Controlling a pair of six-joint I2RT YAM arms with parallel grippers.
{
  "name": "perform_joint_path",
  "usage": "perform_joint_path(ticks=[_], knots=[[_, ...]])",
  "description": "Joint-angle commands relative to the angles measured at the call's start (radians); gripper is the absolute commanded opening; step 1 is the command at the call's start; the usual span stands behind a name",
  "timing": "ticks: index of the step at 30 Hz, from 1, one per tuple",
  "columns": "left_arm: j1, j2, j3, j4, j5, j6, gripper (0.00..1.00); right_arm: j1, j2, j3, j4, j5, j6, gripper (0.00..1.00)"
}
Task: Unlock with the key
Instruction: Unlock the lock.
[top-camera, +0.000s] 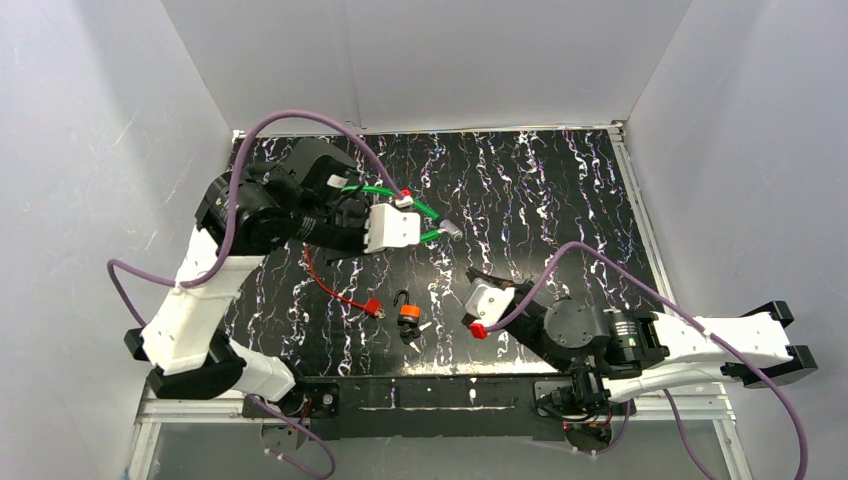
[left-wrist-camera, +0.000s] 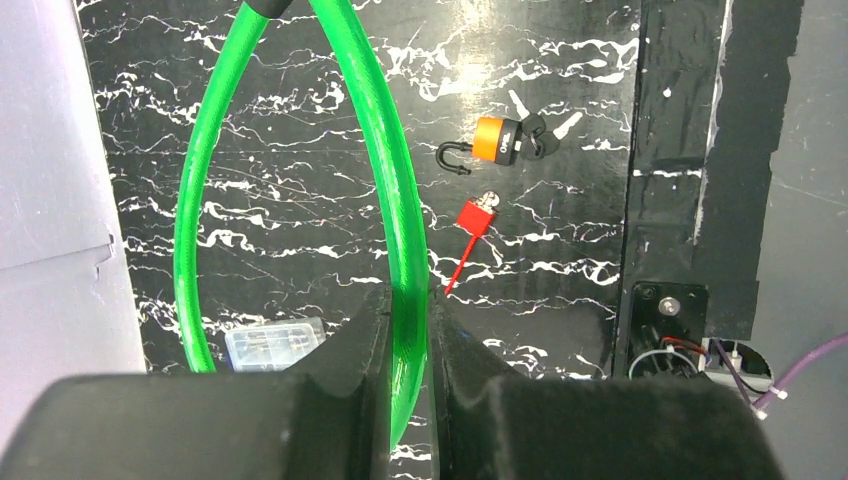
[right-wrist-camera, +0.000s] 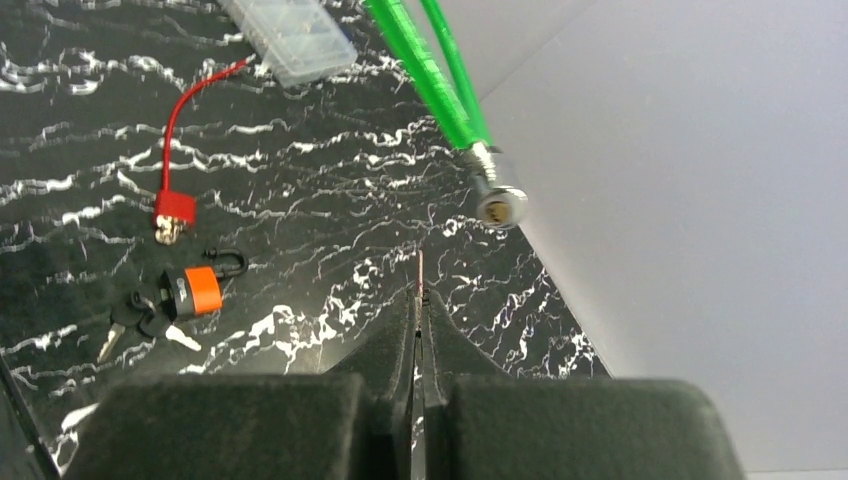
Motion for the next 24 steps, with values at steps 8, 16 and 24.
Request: perform_joint_path(ticks=[8, 16, 24], knots=[[-0.021, 0.033, 0.039, -0.130, -0.056, -0.037, 0.00, 0.008, -0.041, 0.006, -0.024, 0.010, -0.017, 0.01], [-0.053, 0.034, 0.042, -0.185, -0.044, -0.045, 0.00, 0.008, -0.066, 0.006, -0.062, 0.038, -0.111, 0.01], [-0.094, 0.022, 0.010, -0.191, -0.050, -0.058, 0.00, -0.005, -0.074, 0.006, -0.060, 0.032, -0.206, 0.01]])
